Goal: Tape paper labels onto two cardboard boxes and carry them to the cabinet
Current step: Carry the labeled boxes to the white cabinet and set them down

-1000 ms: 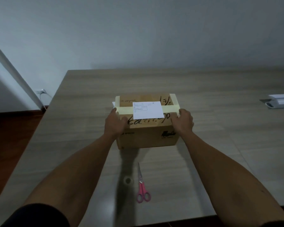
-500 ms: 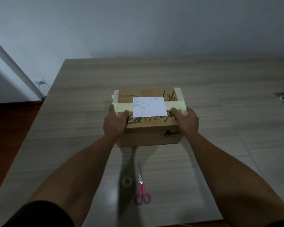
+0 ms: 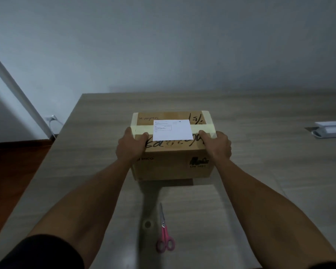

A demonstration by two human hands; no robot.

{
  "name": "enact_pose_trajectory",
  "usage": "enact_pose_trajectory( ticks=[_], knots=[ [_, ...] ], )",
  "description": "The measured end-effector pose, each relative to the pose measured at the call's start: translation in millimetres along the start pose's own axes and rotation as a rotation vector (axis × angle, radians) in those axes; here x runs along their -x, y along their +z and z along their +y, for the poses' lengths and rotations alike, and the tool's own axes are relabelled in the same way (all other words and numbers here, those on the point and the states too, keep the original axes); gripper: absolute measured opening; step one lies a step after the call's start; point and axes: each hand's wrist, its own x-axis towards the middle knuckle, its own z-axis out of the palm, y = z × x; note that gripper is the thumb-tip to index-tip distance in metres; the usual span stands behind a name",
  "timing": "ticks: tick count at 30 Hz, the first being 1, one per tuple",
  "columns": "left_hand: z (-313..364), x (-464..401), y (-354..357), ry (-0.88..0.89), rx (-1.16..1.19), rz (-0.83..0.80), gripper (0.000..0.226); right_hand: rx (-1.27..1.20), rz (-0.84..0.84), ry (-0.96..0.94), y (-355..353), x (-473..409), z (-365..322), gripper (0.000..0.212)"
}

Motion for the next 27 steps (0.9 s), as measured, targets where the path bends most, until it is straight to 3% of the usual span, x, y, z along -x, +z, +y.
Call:
enact_pose_trajectory(
  ticks=[13,27],
  knots=[
    [-20,25,-100,-0.068,0.014,0.190,0.065,-0.047,-0.054,-0.188,7,47,-81,0.060],
    [-173,108,-285,-0.288,0.034,0.528,0.064,-0.120,-0.392,-0.440,125,219,-198,0.056]
  ],
)
